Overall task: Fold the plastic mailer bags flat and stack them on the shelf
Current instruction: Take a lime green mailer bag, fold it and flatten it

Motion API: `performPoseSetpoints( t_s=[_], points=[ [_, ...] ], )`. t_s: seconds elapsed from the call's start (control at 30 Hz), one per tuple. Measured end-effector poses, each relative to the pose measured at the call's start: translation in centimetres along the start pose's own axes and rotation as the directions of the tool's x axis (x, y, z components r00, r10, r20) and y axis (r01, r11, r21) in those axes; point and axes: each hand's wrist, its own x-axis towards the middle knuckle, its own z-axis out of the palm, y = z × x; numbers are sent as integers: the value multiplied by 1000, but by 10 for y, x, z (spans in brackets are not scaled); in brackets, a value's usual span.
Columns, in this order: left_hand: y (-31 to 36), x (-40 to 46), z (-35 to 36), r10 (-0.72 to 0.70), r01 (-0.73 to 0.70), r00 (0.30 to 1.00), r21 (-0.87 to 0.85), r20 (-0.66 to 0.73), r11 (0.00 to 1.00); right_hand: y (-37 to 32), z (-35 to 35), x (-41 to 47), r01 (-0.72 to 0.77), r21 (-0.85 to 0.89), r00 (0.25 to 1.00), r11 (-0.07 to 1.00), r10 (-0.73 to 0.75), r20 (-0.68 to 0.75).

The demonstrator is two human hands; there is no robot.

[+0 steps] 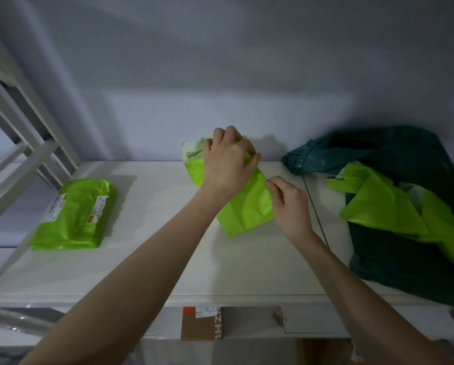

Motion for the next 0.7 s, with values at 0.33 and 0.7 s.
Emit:
performPoseSetpoints(
  t_s=[0.33,0.7],
  points=[
    [1,7,-2,-37,31,997,103,61,994,3,-2,-1,-11,0,999,1000,11,-46],
    [1,17,-8,-144,136,989,-164,-41,977,15,-1,-3,-79,36,996,996,80,-27]
  ],
)
